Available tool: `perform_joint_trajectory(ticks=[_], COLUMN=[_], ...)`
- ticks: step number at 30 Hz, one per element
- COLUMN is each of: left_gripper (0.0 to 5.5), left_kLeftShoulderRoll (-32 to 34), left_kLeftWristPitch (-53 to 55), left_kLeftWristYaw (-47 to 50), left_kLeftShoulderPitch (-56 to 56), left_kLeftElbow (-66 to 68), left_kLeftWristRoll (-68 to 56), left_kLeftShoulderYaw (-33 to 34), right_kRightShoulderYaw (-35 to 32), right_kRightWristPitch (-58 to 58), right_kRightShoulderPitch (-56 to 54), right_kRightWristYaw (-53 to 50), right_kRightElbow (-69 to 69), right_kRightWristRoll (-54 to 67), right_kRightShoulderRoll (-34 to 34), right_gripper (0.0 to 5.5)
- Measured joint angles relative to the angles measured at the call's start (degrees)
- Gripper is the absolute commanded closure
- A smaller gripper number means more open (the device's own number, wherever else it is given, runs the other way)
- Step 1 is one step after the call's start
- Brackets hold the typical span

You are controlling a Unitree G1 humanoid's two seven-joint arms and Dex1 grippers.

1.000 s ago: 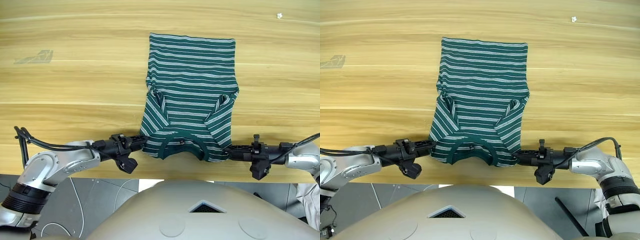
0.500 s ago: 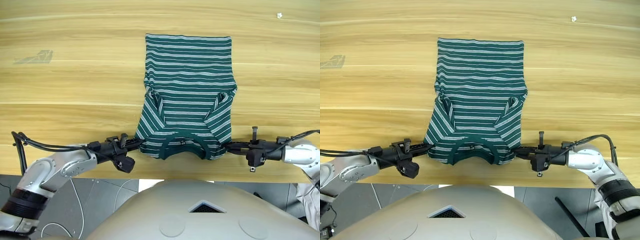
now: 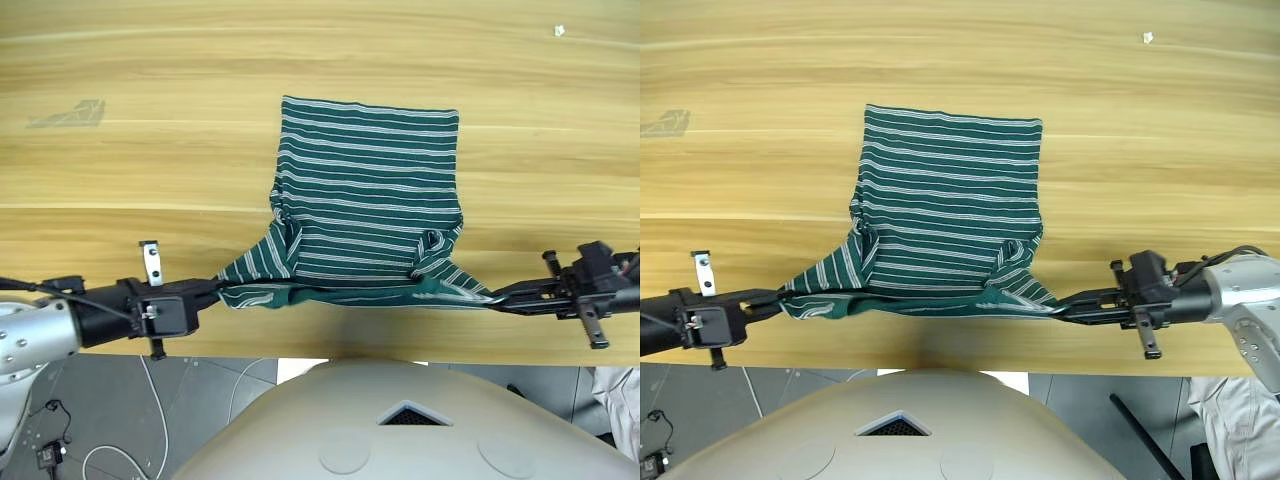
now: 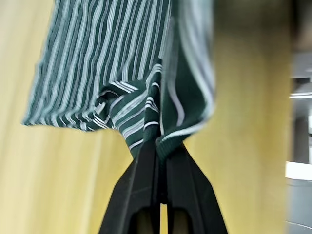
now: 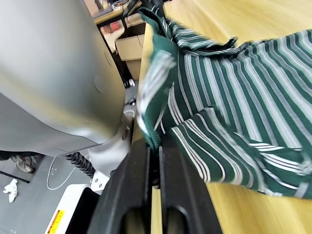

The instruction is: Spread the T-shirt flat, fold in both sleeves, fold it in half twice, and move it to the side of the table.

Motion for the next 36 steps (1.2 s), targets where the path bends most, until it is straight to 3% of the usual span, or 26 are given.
perform_joint_trajectory(ticks=[7,13,16,19,21,25,29,36], left_gripper=[5.50,5.50,5.50,5.50,5.50,5.50,5.50,5.50], left_kLeftShoulderRoll=[-5.9,-2.4,2.5,3.6,1.4,-7.1,-13.3,-23.2], left_kLeftWristPitch=[5.1,10.7,13.3,15.0,15.6,14.9,12.4,6.3], left_kLeftWristYaw=[-9.5,-11.1,-9.3,-4.1,-0.2,6.1,9.9,16.1], left_kLeftShoulderPitch=[4.8,-3.1,-13.7,-31.0,-42.8,-56.6,-62.4,-73.3], left_kLeftElbow=[-6.9,-8.9,-4.4,3.8,11.6,24.1,32.2,50.3], left_kLeftWristRoll=[-8.6,-13.3,-13.0,-7.8,-0.9,8.4,12.7,16.7], left_kLeftShoulderYaw=[10.3,10.6,3.4,-10.2,-20.1,-31.9,-37.0,-40.4], right_kRightShoulderYaw=[-13.8,-16.4,-11.1,-3.8,1.4,5.9,6.4,6.4], right_kRightWristPitch=[3.0,7.3,8.8,8.0,4.3,-0.8,-6.5,-13.4], right_kRightShoulderPitch=[10.6,5.2,-6.2,-20.3,-30.4,-44.1,-51.1,-56.7], right_kRightWristYaw=[5.5,6.1,4.4,2.0,0.0,-3.5,-5.2,-6.2], right_kRightElbow=[-5.4,-7.8,-3.2,5.8,16.3,31.9,42.6,54.5], right_kRightWristRoll=[0.7,-1.4,-7.2,-17.5,-27.1,-37.5,-42.2,-47.2], right_kRightShoulderRoll=[4.3,6.4,9.0,14.7,19.9,27.8,32.3,35.5], right_gripper=[5.48,5.48,5.48,5.48,5.48,5.48,5.48,5.48])
